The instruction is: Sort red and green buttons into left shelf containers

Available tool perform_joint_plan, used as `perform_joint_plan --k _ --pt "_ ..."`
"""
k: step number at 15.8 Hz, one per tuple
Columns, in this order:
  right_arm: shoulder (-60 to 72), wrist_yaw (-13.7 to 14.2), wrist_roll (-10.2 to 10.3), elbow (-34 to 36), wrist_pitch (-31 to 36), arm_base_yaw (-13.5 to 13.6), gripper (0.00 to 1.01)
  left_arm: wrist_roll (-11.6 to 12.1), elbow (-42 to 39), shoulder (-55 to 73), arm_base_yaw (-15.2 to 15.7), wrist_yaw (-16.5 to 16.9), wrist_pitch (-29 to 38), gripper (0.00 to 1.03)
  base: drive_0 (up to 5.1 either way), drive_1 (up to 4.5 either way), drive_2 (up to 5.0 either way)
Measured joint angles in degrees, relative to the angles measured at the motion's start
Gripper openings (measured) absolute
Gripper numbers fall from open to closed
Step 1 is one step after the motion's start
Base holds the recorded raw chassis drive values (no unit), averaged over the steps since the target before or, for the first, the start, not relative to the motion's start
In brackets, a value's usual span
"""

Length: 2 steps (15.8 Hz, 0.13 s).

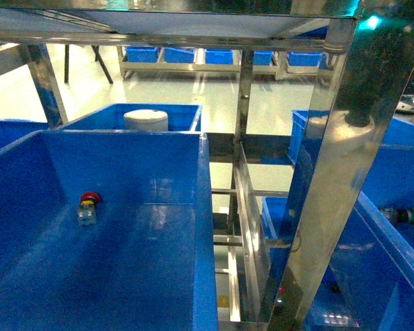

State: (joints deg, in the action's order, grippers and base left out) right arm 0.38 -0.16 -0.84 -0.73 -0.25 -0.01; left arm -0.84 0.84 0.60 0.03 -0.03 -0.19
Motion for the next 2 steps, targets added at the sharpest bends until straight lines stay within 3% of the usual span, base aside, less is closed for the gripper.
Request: perform_joint_plan --k 2 --pt "0.0 0.0 0.0 0.0 0.0 0.0 0.98 0.0 0.0 0.0 0.0 0.0 0.0 0.98 0.0 0.00 0.0"
